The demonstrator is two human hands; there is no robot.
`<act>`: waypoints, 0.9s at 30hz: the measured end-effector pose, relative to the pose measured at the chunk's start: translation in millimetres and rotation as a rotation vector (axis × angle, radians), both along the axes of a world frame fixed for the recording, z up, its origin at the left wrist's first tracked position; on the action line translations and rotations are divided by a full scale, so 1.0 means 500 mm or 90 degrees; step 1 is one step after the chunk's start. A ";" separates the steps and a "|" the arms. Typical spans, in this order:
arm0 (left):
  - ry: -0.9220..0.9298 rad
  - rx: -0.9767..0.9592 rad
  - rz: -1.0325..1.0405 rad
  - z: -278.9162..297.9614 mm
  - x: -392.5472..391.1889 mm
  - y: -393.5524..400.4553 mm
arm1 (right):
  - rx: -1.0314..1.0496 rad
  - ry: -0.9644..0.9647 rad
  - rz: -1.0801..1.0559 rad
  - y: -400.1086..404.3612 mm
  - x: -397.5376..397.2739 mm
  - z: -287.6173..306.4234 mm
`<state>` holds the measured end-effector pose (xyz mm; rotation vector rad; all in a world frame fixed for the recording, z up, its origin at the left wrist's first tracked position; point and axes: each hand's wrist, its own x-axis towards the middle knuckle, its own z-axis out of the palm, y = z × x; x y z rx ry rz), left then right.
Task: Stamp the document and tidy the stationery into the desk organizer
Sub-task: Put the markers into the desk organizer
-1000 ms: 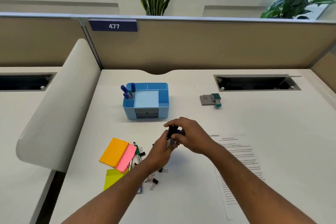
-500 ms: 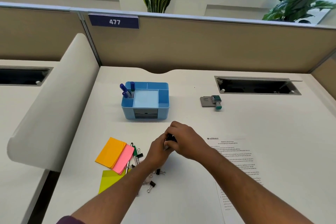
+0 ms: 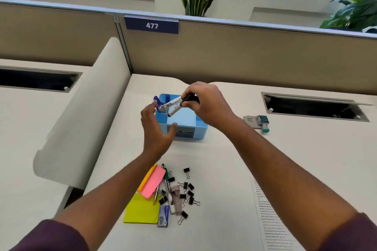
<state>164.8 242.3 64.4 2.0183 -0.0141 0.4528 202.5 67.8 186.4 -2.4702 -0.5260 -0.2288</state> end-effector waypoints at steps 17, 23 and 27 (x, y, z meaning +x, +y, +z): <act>0.334 -0.087 -0.077 -0.031 0.143 0.043 | -0.215 0.010 0.071 0.118 0.166 -0.050; 0.317 -0.103 -0.068 -0.025 0.150 0.037 | -0.208 0.027 0.075 0.131 0.184 -0.063; 0.295 -0.074 -0.093 -0.022 0.153 0.035 | -0.193 0.097 0.065 0.120 0.188 -0.102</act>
